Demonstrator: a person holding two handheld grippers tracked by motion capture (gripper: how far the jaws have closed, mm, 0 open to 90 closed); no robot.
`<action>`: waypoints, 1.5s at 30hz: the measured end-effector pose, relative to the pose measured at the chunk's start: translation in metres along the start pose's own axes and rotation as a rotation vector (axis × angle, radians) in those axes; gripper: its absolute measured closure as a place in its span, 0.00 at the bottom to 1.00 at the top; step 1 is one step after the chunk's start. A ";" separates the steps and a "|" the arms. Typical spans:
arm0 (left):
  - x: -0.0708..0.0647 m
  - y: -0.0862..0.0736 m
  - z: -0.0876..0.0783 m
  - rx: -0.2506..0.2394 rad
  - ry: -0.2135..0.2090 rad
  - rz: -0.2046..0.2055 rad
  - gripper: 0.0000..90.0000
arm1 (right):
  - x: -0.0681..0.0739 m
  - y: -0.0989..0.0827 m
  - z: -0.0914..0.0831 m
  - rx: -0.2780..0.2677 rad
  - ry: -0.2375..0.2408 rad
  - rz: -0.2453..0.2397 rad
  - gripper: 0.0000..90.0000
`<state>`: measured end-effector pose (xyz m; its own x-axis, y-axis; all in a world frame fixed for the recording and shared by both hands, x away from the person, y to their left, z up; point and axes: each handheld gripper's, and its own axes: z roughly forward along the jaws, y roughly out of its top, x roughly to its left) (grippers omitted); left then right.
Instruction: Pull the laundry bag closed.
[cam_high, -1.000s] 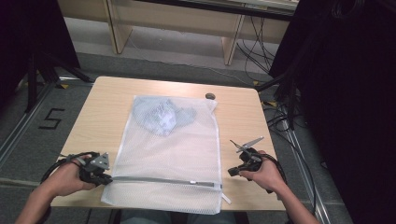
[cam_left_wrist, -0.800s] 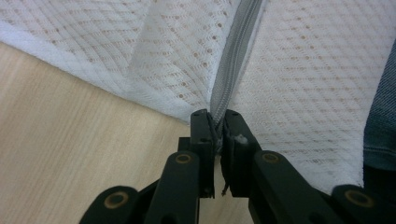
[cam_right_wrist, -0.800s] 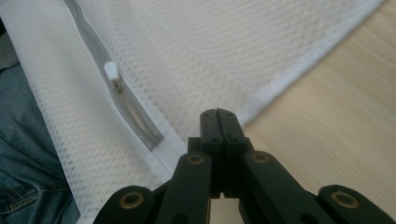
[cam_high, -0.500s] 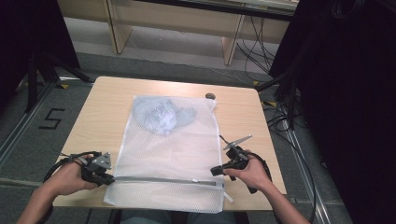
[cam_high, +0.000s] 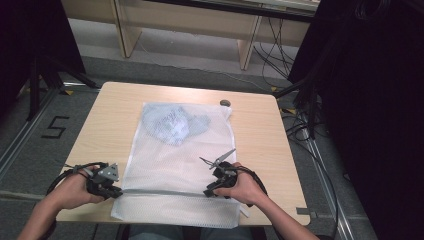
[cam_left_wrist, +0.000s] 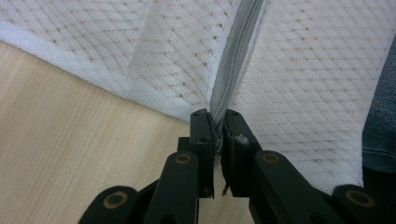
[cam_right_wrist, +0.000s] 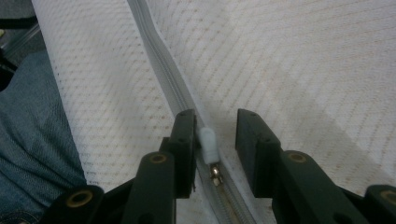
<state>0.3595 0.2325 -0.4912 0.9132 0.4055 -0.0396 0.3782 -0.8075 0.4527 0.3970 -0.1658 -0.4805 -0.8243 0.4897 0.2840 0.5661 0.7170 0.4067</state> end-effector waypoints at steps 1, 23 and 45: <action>-0.003 0.000 0.002 -0.028 -0.002 -0.036 0.93 | 0.000 0.000 0.001 0.009 -0.015 -0.016 0.76; -0.002 -0.001 0.001 -0.028 0.002 -0.023 0.93 | 0.001 -0.007 -0.014 0.024 -0.012 -0.040 1.00; -0.002 -0.001 0.002 -0.031 0.000 -0.026 0.93 | 0.004 0.014 0.009 0.108 -0.058 -0.052 0.86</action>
<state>0.3577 0.2319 -0.4930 0.9030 0.4264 -0.0520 0.3972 -0.7827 0.4793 0.4009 -0.1493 -0.4818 -0.8533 0.4760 0.2130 0.5213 0.7900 0.3227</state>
